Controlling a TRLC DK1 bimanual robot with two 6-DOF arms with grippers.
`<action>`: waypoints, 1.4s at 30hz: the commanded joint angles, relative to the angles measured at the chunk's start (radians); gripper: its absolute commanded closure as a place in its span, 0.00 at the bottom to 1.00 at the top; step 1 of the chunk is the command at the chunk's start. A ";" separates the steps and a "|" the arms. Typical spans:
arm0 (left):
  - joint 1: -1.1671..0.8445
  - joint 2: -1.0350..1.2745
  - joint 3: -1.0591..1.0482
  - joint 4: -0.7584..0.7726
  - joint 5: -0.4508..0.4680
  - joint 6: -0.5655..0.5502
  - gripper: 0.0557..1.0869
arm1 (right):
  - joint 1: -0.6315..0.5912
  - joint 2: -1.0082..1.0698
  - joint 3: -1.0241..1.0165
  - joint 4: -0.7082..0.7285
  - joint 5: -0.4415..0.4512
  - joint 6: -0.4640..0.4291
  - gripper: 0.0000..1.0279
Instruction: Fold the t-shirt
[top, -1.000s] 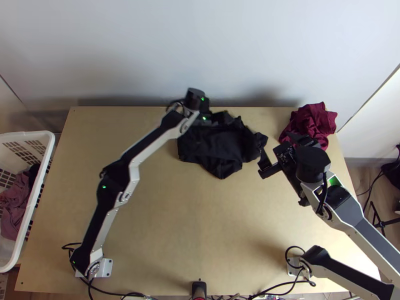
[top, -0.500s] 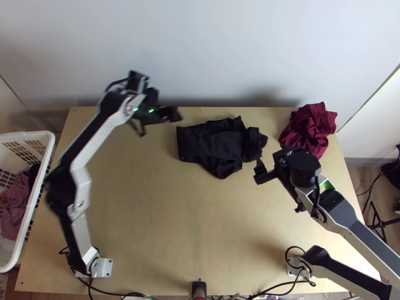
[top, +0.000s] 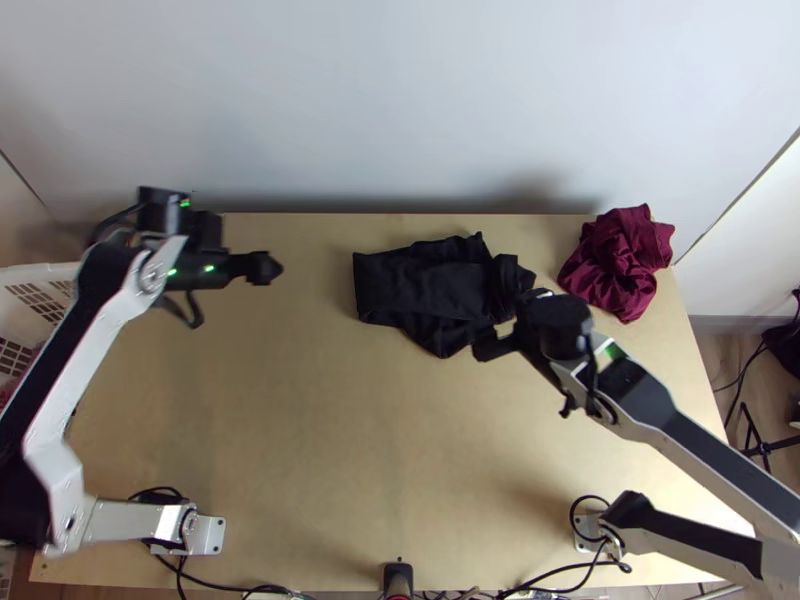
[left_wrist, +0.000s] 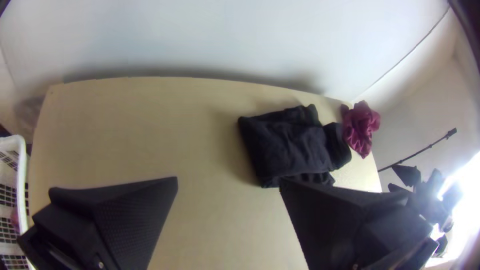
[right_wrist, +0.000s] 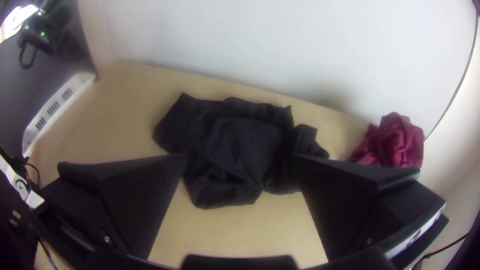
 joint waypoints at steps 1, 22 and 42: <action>0.074 -0.211 -0.115 0.003 -0.042 0.020 0.04 | 0.053 0.114 0.063 -0.021 -0.031 0.200 0.05; 0.117 -0.475 -0.250 -0.056 -0.167 0.020 0.04 | 0.162 0.341 0.080 0.023 -0.203 0.463 0.05; 0.258 -0.562 -0.512 0.064 -0.170 0.060 0.04 | 0.204 0.618 0.108 0.089 0.267 -0.494 0.05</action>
